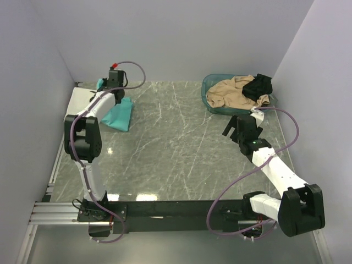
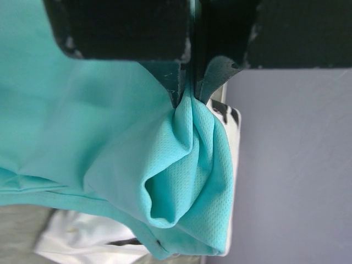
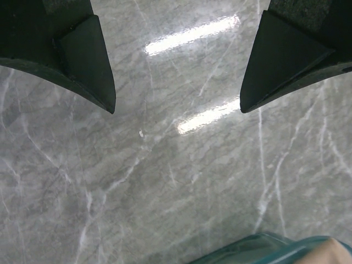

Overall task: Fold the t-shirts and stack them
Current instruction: Neatly place the folded tshirt to the corner

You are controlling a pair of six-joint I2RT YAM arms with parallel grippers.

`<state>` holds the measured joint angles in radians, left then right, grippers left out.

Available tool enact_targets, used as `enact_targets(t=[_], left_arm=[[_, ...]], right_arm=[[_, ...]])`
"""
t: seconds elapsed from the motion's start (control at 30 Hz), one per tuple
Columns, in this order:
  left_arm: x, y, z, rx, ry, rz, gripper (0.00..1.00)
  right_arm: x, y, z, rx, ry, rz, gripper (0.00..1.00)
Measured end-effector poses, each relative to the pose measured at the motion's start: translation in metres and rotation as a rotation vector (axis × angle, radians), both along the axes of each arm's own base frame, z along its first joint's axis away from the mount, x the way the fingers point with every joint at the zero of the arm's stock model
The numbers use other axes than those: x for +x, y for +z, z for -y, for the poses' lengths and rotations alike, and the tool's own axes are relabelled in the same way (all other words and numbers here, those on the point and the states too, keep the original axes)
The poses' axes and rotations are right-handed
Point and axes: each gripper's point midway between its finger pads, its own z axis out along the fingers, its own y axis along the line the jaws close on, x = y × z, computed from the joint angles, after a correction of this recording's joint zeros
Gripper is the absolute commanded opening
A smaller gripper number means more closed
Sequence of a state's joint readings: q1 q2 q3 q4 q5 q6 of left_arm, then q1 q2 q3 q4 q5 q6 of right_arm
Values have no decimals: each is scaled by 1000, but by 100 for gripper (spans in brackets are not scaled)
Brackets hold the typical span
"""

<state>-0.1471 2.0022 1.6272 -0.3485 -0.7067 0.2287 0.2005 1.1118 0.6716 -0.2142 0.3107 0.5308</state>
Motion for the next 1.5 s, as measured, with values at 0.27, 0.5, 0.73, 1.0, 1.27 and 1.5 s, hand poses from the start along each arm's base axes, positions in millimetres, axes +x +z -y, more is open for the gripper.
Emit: enact_targets(t=[0.27, 0.5, 0.73, 1.0, 1.27, 1.5], left_arm=[[1, 34, -25, -31, 7, 73, 1], [9, 84, -16, -70, -37, 188, 1], [8, 111, -15, -81, -43, 244, 1], [3, 127, -15, -83, -45, 275, 1], [5, 133, -21, -83, -35, 287, 1], [19, 101, -35, -75, -13, 235, 1]], right_arm=[[-1, -7, 5, -21, -19, -26, 100], [-1, -7, 7, -28, -29, -25, 100], [-1, -9, 10, -39, -41, -33, 100], [1, -17, 11, -46, -44, -65, 100], [1, -17, 11, -47, -45, -66, 100], [1, -18, 12, -48, -46, -70, 100]])
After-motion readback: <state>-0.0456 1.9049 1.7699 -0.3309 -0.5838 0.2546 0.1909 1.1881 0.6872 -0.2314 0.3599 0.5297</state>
